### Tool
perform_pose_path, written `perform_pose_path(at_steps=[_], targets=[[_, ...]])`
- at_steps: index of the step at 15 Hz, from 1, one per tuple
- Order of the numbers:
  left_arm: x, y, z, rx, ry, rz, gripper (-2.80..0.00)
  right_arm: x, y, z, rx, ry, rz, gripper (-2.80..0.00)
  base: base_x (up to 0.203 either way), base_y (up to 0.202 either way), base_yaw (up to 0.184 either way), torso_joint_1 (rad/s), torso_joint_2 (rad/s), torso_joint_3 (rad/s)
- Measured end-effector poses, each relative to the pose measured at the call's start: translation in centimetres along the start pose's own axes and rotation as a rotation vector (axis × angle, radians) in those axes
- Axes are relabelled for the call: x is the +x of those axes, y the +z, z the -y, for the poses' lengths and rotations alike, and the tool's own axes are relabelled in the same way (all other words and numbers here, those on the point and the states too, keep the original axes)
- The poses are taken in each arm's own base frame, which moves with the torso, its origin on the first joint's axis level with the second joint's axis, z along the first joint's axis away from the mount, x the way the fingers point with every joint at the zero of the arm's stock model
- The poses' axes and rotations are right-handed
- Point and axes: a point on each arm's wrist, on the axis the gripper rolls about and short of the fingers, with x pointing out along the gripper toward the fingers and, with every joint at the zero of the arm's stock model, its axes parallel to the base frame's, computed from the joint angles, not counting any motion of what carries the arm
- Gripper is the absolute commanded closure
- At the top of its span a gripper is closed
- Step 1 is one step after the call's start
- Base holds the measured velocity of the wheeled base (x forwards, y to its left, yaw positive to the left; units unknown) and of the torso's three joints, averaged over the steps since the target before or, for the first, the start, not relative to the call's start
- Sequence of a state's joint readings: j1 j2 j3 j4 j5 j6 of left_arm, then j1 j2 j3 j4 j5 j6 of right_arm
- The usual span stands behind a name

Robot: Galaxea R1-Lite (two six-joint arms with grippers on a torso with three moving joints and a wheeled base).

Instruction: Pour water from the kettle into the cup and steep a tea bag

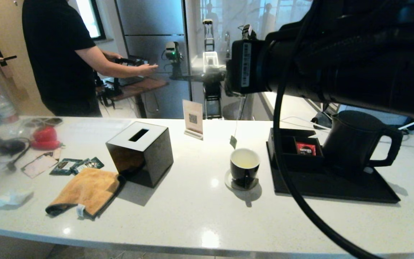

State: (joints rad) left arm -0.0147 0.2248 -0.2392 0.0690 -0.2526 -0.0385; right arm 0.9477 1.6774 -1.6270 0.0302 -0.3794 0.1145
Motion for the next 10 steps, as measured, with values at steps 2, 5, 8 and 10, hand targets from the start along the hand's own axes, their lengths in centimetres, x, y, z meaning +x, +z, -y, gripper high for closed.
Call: perform_pose_path(at_steps=[2, 5, 8, 10], targets=[[1.1, 1.9, -0.1, -0.007, -0.059, -0.017, 0.00, 0.0, 0.0, 0.0, 0.000, 0.001, 0.001, 0.00, 0.000, 0.000, 0.000, 0.000, 0.00, 0.000], [3.7, 4.6, -0.5, -0.019, -0.146, -0.047, 0.00, 0.0, 0.1, 0.0, 0.002, 0.001, 0.005, 0.00, 0.000, 0.000, 0.000, 0.000, 0.00, 0.000], [7.3, 7.0, -1.0, -0.025, -0.233, -0.067, 0.00, 0.0, 0.3, 0.0, 0.005, 0.001, 0.012, 0.00, 0.000, 0.000, 0.000, 0.000, 0.00, 0.000], [10.0, 8.2, -1.1, -0.020, -0.287, -0.064, 0.00, 0.1, 0.6, -0.1, 0.010, -0.003, 0.026, 0.00, 0.000, 0.000, 0.000, 0.000, 0.00, 0.000]])
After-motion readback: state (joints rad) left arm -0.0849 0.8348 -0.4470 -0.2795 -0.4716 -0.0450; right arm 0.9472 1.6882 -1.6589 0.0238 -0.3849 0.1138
